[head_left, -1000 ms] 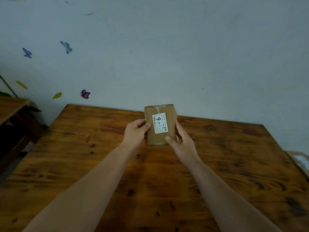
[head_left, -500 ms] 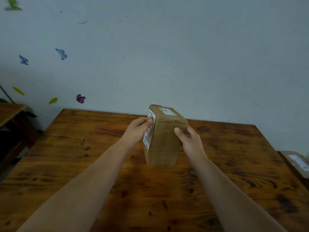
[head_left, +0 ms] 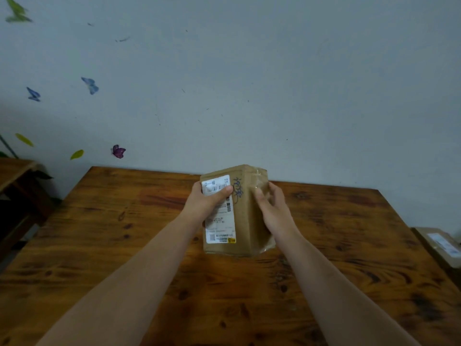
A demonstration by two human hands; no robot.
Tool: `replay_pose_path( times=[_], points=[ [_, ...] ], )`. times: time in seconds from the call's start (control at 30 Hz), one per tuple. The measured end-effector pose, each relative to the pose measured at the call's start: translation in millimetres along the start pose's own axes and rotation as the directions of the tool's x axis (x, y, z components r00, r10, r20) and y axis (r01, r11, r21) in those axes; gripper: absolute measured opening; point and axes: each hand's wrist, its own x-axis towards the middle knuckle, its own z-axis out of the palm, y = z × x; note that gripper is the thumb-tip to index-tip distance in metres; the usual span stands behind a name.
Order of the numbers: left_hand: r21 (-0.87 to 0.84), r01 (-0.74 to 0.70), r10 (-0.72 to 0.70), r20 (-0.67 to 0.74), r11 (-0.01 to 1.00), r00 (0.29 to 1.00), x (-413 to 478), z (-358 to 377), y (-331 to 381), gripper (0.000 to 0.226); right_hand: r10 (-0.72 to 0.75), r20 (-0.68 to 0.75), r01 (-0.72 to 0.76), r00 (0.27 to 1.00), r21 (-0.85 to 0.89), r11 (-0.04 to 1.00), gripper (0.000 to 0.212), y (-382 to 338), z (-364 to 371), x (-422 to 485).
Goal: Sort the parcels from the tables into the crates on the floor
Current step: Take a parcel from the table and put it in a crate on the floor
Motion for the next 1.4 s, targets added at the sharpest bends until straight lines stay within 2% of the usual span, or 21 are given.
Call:
replay_pose_path(
  times=[0.1,0.17,0.2,0.3,0.4,0.5,0.57,0.67,0.8,0.93,1.07,1.17,1.27,1.4],
  points=[
    [0.050,-0.015,0.018,-0.063,0.999,0.998,1,0,-1,0.069,0.096,0.149,-0.068,0.984,-0.178,0.982,0.114,6,6,0],
    [0.096,-0.039,0.044,-0.059,0.995,0.997,0,0,-1,0.066,0.136,0.169,-0.109,0.976,-0.157,0.982,0.126,12,9,3],
    [0.097,-0.046,0.050,-0.041,0.994,0.998,0,0,-2,0.064,0.157,0.145,-0.145,0.977,-0.090,0.985,0.121,15,9,4],
    [0.033,-0.034,0.033,0.028,0.999,0.999,-6,-4,-1,0.049,0.163,0.095,-0.179,0.982,0.183,0.967,0.083,17,-1,5],
    [-0.010,0.038,-0.036,0.158,0.999,0.987,-10,-16,-4,0.055,0.152,0.147,-0.194,0.977,0.339,0.921,0.097,19,-14,3],
    [0.002,0.103,-0.098,0.326,0.995,0.940,-18,-25,-12,0.078,0.106,0.177,-0.169,0.979,0.392,0.904,0.081,21,-21,-1],
    [-0.033,0.105,-0.084,0.386,0.994,0.919,-23,-26,-16,0.094,0.075,0.193,-0.148,0.978,0.402,0.904,0.075,23,-23,-3],
    [-0.076,0.083,-0.049,0.370,0.994,0.928,-25,-24,-20,0.106,0.071,0.210,-0.155,0.975,0.419,0.895,0.069,27,-24,-7],
    [-0.119,0.088,-0.044,0.327,0.989,0.944,-26,-25,-29,0.105,0.105,0.242,-0.197,0.965,0.400,0.895,0.072,40,-29,-16],
    [-0.106,0.105,-0.060,0.361,0.989,0.931,-33,-24,-41,0.099,0.113,0.261,-0.211,0.959,0.386,0.898,0.069,53,-34,-36],
    [-0.110,0.151,-0.088,0.438,0.982,0.895,-37,-11,-52,0.102,0.113,0.153,-0.173,0.982,0.470,0.866,0.065,70,-40,-51],
    [-0.097,0.143,-0.085,0.449,0.985,0.890,-38,4,-49,0.106,0.136,0.082,-0.158,0.987,0.449,0.879,0.059,77,-54,-57],
    [-0.047,0.082,-0.052,0.448,0.996,0.893,-39,16,-35,0.093,0.131,0.096,-0.158,0.987,0.367,0.917,0.053,77,-79,-63],
    [0.100,0.014,-0.066,0.546,0.995,0.835,-58,43,-10,0.068,0.109,0.125,-0.137,0.986,0.244,0.960,0.056,69,-127,-76]
  ],
)
